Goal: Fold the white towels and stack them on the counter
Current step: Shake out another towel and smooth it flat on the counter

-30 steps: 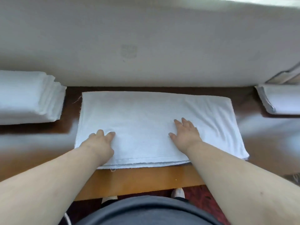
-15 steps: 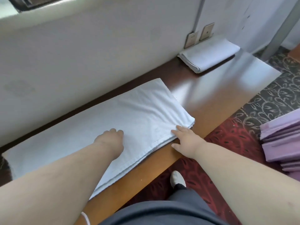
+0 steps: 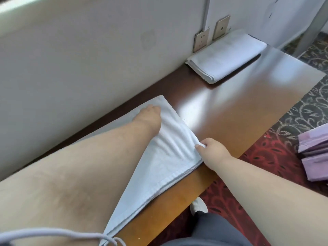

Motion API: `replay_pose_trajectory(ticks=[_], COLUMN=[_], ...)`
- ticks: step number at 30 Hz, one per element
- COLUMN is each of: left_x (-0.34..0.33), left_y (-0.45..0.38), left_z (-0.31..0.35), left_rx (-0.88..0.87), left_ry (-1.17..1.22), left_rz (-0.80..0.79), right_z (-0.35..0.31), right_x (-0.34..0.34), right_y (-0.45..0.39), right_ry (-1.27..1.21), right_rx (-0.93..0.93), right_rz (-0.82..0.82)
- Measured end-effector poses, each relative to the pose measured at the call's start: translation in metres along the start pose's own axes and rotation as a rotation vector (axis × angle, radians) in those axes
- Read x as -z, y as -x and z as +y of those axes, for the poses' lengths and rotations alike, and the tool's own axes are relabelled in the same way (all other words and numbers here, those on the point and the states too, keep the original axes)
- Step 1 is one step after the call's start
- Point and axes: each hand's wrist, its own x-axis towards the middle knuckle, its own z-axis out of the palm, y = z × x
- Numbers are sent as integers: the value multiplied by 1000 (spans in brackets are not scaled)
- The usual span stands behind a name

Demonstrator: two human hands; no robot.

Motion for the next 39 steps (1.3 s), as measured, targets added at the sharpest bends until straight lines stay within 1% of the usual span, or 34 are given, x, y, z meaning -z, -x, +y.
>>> replay_pose_trajectory(ticks=[3, 5, 7, 10, 13, 16, 18, 19, 20, 21, 22, 23, 24, 25, 26, 27, 28, 29, 31, 33, 34, 36, 37, 38, 39], left_x=[12, 13, 9, 10, 10, -2, -16, -25, -34, -45, -57, -69, -81, -91, -99, -106, -110, -112, -112, -112, -113, -119, -123, -128, -133], left_y=[-38, -59, -75, -87, -95, -87, -72, -61, -48, -34, -19, -2, 17, 37, 55, 71, 83, 91, 102, 116, 124, 141, 150, 158, 166], left_z=[-9, -15, -19, -23, -29, -30, -31, -32, -33, -35, -37, -41, -45, -50, -56, -62, -68, -72, -79, -83, -85, -89, -92, -96, -100], left_rx=[144, 188, 183, 139, 98, 86, 4, -50, -94, -117, -113, -80, -19, 50, 109, 147, 167, 175, 161, 116, 102, 136, 179, 219, 245], left_ry=[64, 150, 183, 103, 232, 327, 404, 437, 441, 397, 307, 209, 139, 101, 91, 84, 71, 59, 63, 98, 126, 145, 126, 104, 88], left_rz=[42, 29, 13, -30, 54, 154, 171, 151, 123, 103, 109, 128, 141, 132, 109, 84, 62, 37, -11, -24, -9, 29, 39, 38, 27], right_z=[-1, 0, 3, 7, 8, 3, -2, -6, -12, -21, -31, -41, -49, -54, -54, -51, -46, -42, -45, -67, -82, -106, -113, -116, -114], right_x=[3, 6, 9, 11, 16, 19, 17, 13, 7, -2, -13, -25, -39, -53, -63, -69, -72, -72, -70, -81, -91, -111, -116, -115, -110], right_y=[-4, -6, -7, -9, -15, -20, -16, -12, -7, -1, 5, 10, 12, 13, 11, 7, 3, 1, 3, 8, 10, 6, -2, -14, -27], right_ry=[-29, -16, 13, 46, 75, 89, 83, 133, 195, 243, 285, 342, 419, 503, 602, 709, 796, 848, 813, 684, 650, 686, 734, 785, 823], right_rx=[40, 61, 76, 69, 5, -45, -50, 10, 129, 292, 464, 602, 693, 741, 746, 726, 700, 677, 646, 698, 765, 886, 890, 845, 776], right_rz=[26, 14, -16, -60, -78, -4, 110, 193, 268, 300, 271, 180, 62, -50, -133, -178, -183, -154, -10, 108, 113, 37, -14, -43, -37])
